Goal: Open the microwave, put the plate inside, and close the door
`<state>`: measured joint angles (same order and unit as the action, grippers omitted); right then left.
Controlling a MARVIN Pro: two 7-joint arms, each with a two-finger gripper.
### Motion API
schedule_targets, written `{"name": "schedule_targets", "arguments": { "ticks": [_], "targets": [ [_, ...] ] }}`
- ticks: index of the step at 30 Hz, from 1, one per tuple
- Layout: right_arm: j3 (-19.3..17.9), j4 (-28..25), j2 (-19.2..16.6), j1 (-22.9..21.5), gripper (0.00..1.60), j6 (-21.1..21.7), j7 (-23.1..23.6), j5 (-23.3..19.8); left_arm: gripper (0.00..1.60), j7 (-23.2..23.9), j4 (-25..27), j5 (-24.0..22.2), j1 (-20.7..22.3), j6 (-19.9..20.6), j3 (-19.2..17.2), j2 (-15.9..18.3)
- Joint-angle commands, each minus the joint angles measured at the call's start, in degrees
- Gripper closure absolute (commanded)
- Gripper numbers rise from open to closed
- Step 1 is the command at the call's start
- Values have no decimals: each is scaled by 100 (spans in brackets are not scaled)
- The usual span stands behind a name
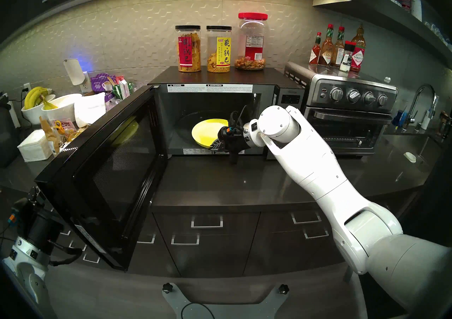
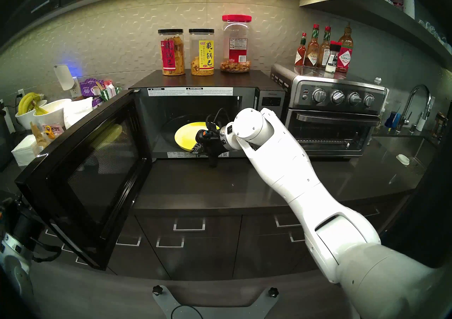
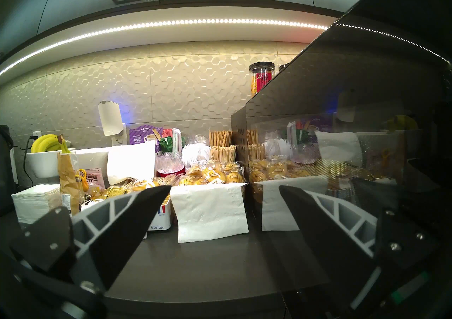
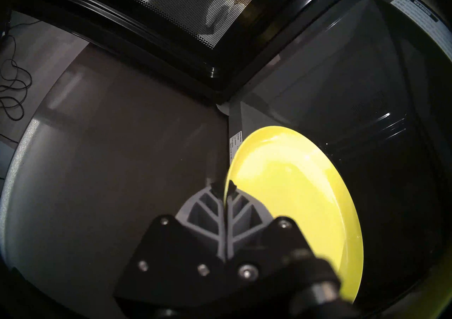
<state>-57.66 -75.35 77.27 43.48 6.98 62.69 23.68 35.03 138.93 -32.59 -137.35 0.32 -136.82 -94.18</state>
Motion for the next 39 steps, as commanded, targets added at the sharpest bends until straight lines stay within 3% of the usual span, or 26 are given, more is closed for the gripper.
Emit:
{"name": "schedule_targets", "arguments": {
  "ticks": [1, 20, 39],
  "targets": [
    [-4, 244, 257, -284, 160, 48, -125, 56, 0, -2, 107, -10, 11, 12, -11, 12],
    [-83, 514, 409, -366, 160, -24, -190, 121, 0, 25, 107, 6, 36, 29, -20, -12],
    [-95, 1217, 719, -661, 160, -55, -527, 274, 0, 53, 107, 23, 63, 46, -30, -38]
  ]
}}
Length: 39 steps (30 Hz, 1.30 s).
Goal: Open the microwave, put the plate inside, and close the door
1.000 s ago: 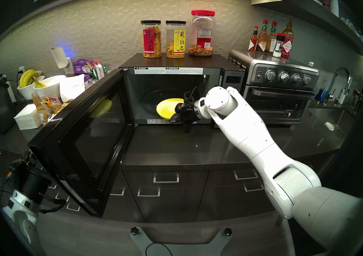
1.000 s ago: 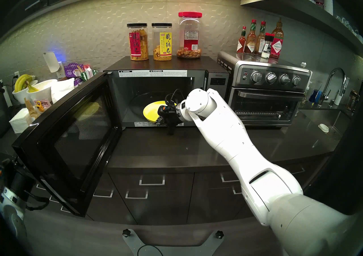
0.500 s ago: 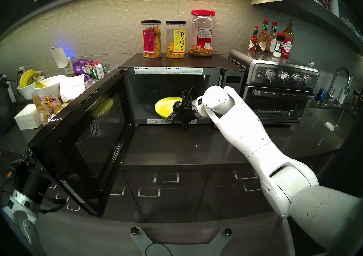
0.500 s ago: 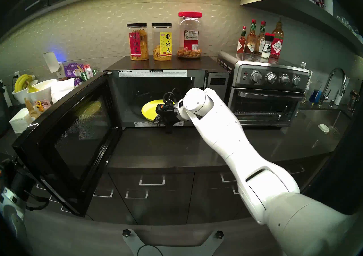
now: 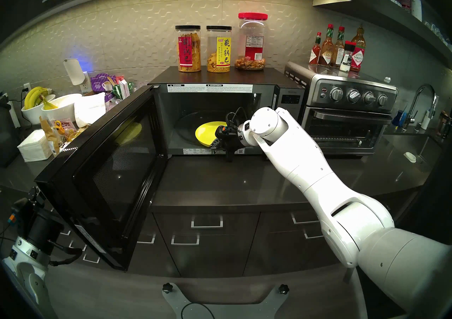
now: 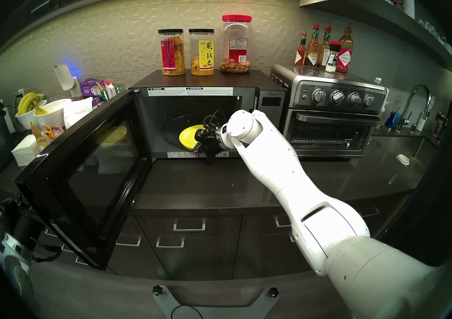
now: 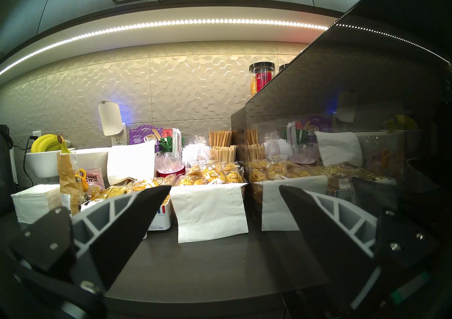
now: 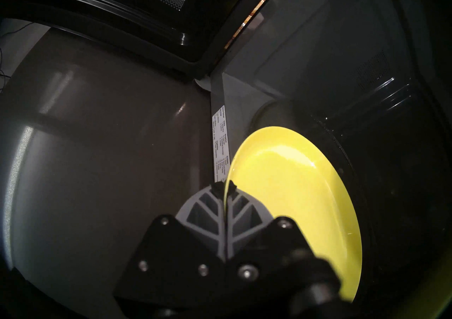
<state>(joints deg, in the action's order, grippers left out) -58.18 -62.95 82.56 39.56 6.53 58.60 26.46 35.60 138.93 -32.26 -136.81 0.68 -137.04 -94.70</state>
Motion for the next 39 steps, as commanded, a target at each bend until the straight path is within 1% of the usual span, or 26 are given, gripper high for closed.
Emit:
{"name": "schedule_targets", "arguments": {
  "ticks": [1, 23, 39],
  "targets": [
    [-47, 2, 211, -276, 160, -13, -134, 7, 0, -1, 107, -9, 12, 12, -9, 11],
    [-85, 242, 458, -320, 160, 53, -455, 174, 0, 30, 107, 8, 40, 32, -21, -15],
    [-162, 727, 680, -586, 160, 205, -650, 287, 0, 52, 107, 21, 61, 44, -28, -34]
  ]
}}
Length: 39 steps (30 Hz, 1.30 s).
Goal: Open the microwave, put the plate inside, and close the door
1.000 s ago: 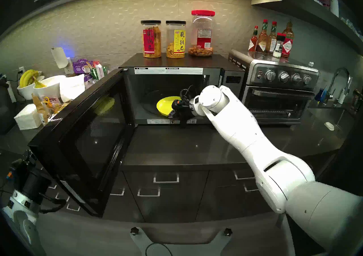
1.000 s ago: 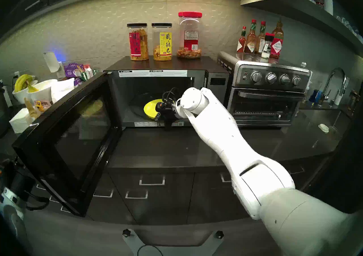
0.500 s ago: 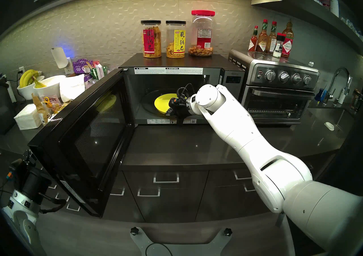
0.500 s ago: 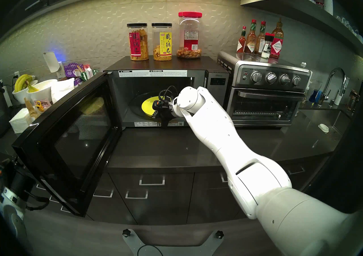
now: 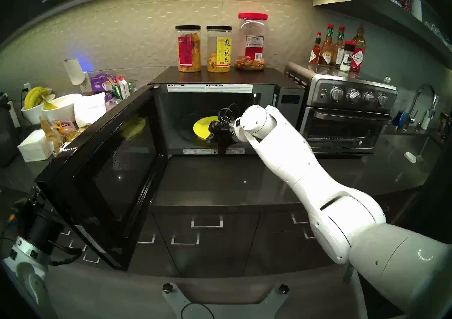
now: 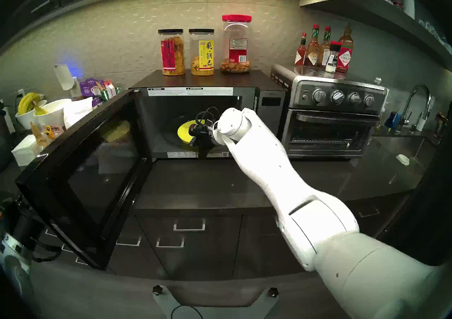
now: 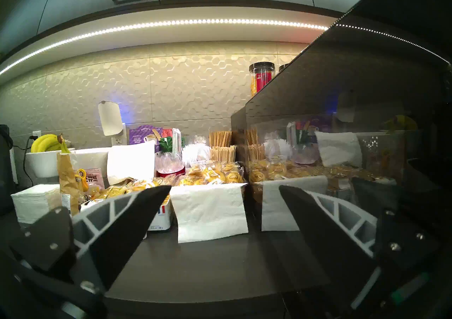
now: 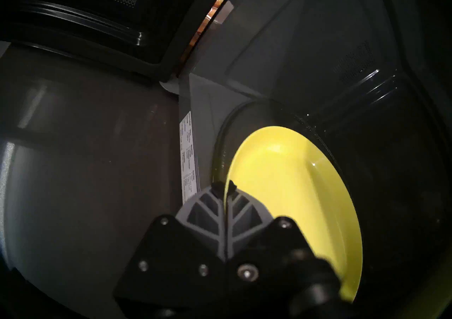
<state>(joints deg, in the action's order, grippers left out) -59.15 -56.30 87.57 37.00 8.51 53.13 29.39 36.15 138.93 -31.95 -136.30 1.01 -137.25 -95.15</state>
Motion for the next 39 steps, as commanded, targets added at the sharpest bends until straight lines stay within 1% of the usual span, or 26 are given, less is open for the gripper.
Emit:
{"name": "schedule_targets", "arguments": {
  "ticks": [1, 15, 30, 39],
  "targets": [
    [-76, 101, 197, -354, 160, 27, -122, -2, 0, -2, 107, -9, 10, 11, -7, 10],
    [-213, 573, 373, -653, 160, 70, -245, 13, 0, 19, 107, 5, 30, 22, -14, -10],
    [-195, 893, 506, -827, 160, 84, -251, 69, 0, 40, 107, 17, 51, 38, -23, -27],
    [-186, 1135, 594, -929, 160, 76, -340, 165, 0, 54, 107, 24, 63, 47, -28, -38]
  ]
}}
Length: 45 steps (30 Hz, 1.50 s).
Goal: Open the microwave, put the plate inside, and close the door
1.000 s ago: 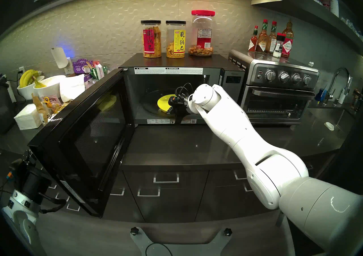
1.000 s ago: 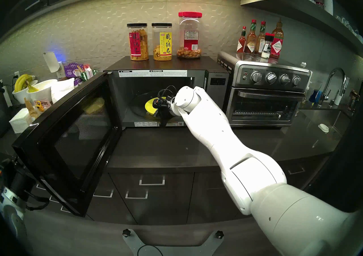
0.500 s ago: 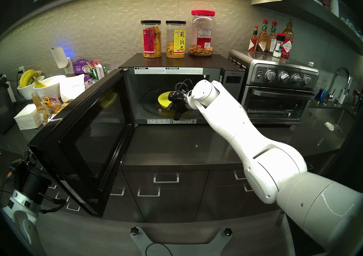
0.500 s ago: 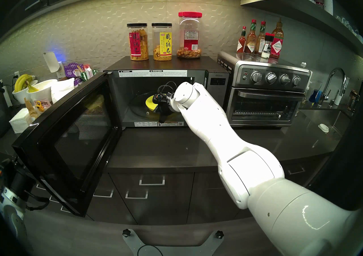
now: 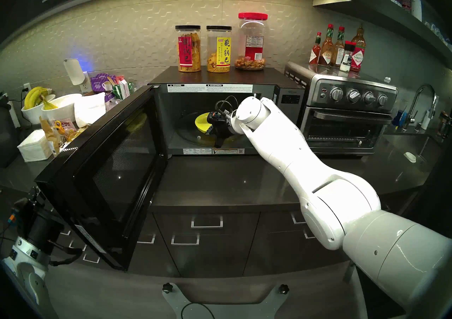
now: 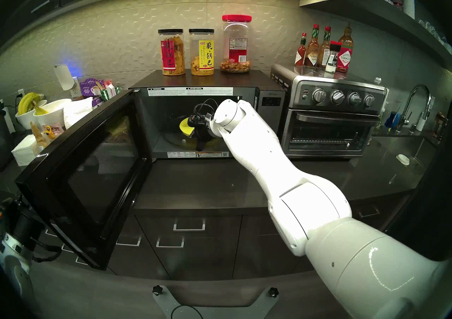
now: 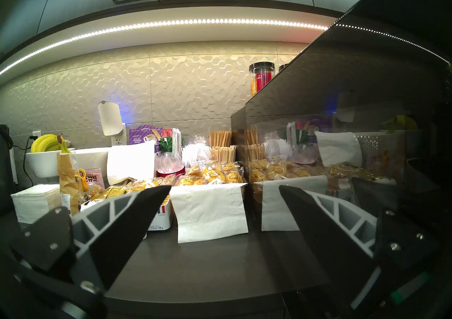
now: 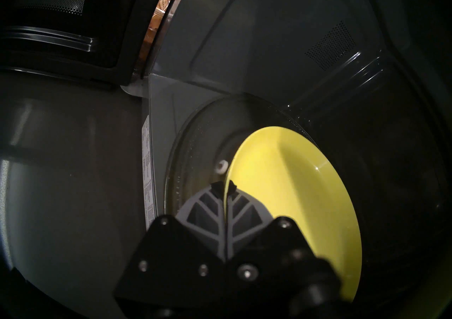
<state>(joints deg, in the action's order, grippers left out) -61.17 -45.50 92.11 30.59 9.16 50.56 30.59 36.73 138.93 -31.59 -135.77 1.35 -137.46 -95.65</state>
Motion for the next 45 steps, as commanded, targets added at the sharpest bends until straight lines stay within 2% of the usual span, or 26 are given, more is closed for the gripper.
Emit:
{"name": "schedule_targets", "arguments": {
  "ticks": [1, 21, 45],
  "targets": [
    [14, 85, 151, -303, 160, 11, -87, 60, 0, -3, 107, -11, 11, 14, -8, 11],
    [-120, 578, 371, -573, 160, 107, -150, 180, 0, 26, 107, 7, 38, 31, -19, -14],
    [-191, 1176, 542, -727, 160, 9, -363, 233, 0, 63, 107, 28, 73, 54, -33, -45]
  ]
}}
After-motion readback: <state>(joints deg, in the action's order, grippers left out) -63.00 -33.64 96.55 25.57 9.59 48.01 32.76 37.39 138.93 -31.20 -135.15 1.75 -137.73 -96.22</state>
